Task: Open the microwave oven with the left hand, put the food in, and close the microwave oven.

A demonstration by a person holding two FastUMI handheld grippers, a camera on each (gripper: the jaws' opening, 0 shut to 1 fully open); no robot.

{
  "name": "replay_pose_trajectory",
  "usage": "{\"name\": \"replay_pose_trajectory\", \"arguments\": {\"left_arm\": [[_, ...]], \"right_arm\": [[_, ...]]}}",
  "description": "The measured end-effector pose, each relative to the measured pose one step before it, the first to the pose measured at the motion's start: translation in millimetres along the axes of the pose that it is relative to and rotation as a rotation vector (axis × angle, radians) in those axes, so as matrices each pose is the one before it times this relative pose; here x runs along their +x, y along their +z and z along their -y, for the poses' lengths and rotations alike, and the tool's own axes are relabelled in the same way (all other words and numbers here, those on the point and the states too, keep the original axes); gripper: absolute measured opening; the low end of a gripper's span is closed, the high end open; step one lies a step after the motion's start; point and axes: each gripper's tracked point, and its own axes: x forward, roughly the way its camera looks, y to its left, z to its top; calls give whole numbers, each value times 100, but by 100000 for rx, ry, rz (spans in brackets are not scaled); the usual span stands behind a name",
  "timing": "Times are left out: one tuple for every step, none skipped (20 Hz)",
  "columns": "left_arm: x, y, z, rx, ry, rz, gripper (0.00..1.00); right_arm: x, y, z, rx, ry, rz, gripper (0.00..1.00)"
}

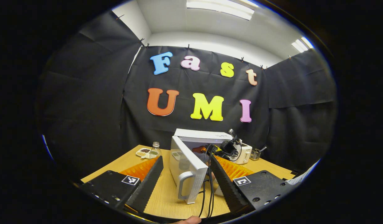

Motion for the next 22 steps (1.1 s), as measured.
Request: {"name": "replay_pose_trajectory", "arguments": {"left_arm": [[119,-39,-183,1670,645,266,93],[155,-244,-116,1009,646,-322,93],[23,-192,50,258,46,-315,93],[59,-325,207,-124,-593,-820,94],[104,-418,119,-50,-381,-964,94],[117,-327,-109,-69,300,-638,93],[-25,-55,-105,-226,181,-531,93],[-22,-128,-62,-464,-61,-609,93],[-44,-98,21,-414,0,-216,93],[-65,44,-183,-251,389,328,94],[36,-131,-284,-146,789,-28,93],[59,-225,-335,74,908,-571,93],[121,-316,-369,454,991,-510,93],[7,-165,-286,852,1002,-398,93],[116,-374,-446,1054,1561,-571,93],[173,-262,-436,735,1461,-516,93],[89,-324,-174,97,995,-995,93],[79,-340,-134,-496,-34,-942,94],[44,-394,342,-1238,-1689,-1370,94],[-86,-490,487,-1230,-2476,-1616,93],[172,-364,21,-711,-541,-1565,93],[-33,-286,-394,-198,1137,-773,93]], "right_arm": [[577,26,415,998,-1687,762,8],[586,-26,240,1035,-992,603,8],[571,-209,-26,635,-213,152,8],[466,-118,23,-826,-960,-117,9],[-48,136,-183,-2911,-224,1742,9],[685,-55,70,-7309,-2327,243,36],[-1033,499,680,-5982,-3119,1811,62],[223,-492,-50,-1736,-323,1557,89],[-343,108,-544,13,1033,-1258,100],[-560,-102,272,52,-490,-500,100],[-408,4,26,-524,390,375,100],[-674,88,139,-1379,-32,119,100],[-978,223,-274,-1511,1163,327,89],[-1063,272,-288,-2052,1407,54,100],[-1199,406,-251,-1544,1407,637,100],[-1300,556,-301,-1675,1464,431,100],[-1323,553,-106,-1192,1265,861,100],[-1461,650,-120,-1192,1145,545,100],[-1763,704,-91,-328,409,148,100],[-1701,751,96,-514,-616,-171,100],[-1802,907,-100,-766,613,857,88],[-1697,1246,-41,-2006,-158,1984,100]]}}
